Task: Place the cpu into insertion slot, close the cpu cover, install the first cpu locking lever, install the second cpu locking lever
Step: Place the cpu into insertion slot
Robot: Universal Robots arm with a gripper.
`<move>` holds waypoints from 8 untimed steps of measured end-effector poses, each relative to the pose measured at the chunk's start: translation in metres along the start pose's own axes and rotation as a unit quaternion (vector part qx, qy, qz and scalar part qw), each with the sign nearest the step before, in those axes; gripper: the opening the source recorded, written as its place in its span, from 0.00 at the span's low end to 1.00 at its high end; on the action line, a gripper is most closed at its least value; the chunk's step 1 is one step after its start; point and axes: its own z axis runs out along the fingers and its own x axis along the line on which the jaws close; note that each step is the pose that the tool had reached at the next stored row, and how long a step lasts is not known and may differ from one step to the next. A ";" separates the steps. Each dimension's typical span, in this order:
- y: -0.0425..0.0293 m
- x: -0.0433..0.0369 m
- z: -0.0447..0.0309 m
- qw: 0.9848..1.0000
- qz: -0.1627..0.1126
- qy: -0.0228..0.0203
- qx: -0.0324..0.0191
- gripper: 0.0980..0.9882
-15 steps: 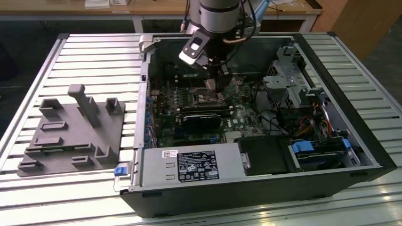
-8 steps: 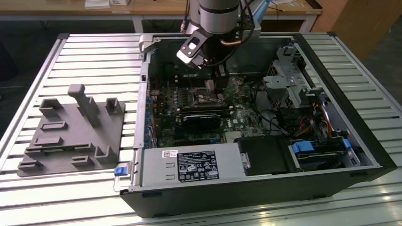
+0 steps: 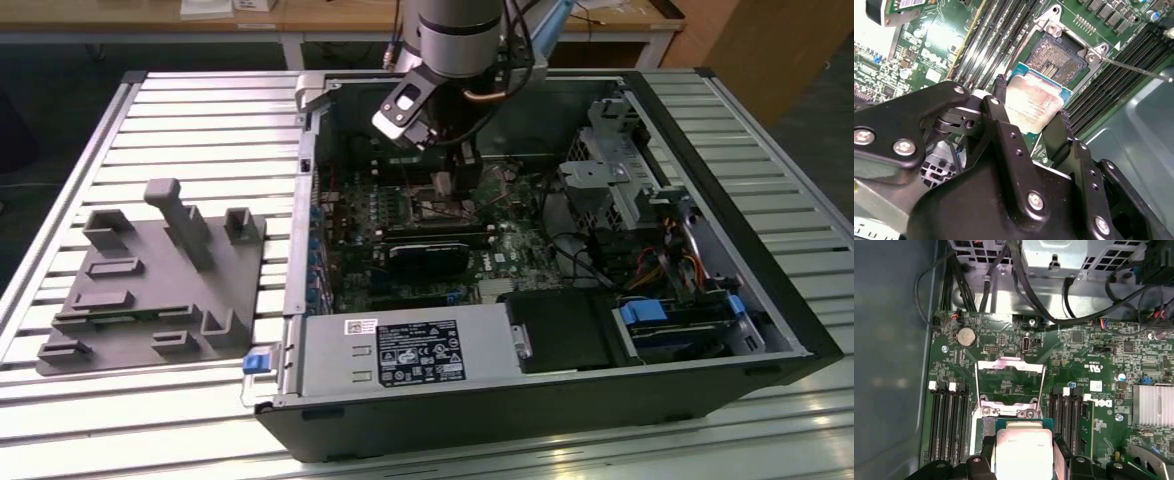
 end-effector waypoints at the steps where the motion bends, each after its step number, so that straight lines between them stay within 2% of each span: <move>1: -0.0004 0.0002 0.0013 1.000 -0.001 0.000 0.000 0.50; 8: -0.0025 0.0006 0.0126 1.000 -0.004 0.000 0.000 0.50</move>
